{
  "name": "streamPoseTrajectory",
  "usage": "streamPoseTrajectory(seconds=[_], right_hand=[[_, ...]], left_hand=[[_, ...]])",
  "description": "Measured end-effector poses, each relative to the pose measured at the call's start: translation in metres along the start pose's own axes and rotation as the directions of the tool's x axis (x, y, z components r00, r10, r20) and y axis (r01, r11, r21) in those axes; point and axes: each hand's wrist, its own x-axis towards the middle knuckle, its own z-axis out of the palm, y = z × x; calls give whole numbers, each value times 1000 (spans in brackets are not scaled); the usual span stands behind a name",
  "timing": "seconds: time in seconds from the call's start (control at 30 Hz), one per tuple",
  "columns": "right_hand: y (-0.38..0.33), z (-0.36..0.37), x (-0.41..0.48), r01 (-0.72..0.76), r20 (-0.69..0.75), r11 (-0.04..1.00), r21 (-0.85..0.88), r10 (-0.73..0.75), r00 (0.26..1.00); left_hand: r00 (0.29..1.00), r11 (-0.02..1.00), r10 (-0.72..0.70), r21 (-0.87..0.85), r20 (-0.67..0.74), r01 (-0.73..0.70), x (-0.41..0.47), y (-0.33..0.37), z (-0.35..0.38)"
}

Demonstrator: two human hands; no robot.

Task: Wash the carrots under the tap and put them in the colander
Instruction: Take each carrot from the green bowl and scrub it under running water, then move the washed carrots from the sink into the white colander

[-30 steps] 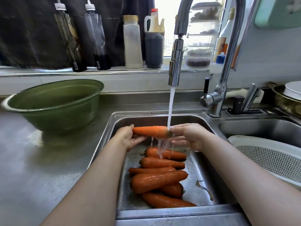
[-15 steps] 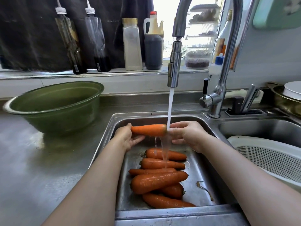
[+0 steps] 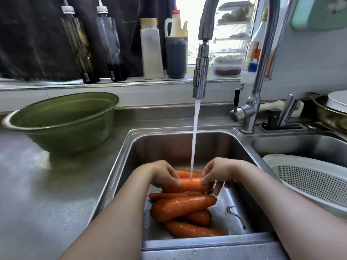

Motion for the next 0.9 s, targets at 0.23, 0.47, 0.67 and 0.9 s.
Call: streamPoseTrajectory(seconds=[0.23,0.47,0.67,0.9], right_hand=[[-13,7,2,79,-90,997,-3,-79,993],[-28,-14,-16,218,-428,959,180,-123,895],[-37,-56,-54,339,-641,931,136,-178,747],[-28,-105,-82,98,-621,775,-625,-569,539]], left_hand=[[1000,991,0,135,-5,1,1,10,1],[997,991,66,117,-27,-62,-39,54,-17],[911,912,325,-170,-255,-373,-63,120,-12],[800,811,225,-348,-556,-470,-43,203,-41]])
